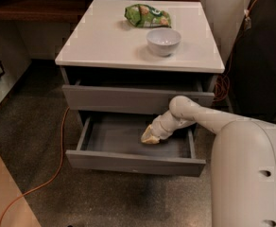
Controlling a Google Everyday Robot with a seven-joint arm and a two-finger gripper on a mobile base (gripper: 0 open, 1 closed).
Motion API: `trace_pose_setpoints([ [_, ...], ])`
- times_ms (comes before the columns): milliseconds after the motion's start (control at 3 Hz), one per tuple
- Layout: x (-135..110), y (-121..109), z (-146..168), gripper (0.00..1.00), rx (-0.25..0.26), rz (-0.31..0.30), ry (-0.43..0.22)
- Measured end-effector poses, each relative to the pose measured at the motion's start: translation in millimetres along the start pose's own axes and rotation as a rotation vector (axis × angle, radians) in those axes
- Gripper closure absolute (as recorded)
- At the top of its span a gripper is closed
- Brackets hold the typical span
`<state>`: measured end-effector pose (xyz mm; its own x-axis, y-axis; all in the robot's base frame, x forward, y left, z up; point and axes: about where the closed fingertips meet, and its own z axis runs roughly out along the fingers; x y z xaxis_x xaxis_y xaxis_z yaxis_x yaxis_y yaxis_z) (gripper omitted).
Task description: Open middle drawer
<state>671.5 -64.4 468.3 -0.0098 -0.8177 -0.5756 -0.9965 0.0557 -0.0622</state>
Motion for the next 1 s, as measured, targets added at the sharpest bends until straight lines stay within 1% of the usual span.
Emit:
trace_pose_setpoints([
  [333, 6, -2, 19, 0.99, 0.002, -0.008, 0.037],
  [1000, 12, 9, 49, 1.0, -0.018, -0.01, 0.08],
])
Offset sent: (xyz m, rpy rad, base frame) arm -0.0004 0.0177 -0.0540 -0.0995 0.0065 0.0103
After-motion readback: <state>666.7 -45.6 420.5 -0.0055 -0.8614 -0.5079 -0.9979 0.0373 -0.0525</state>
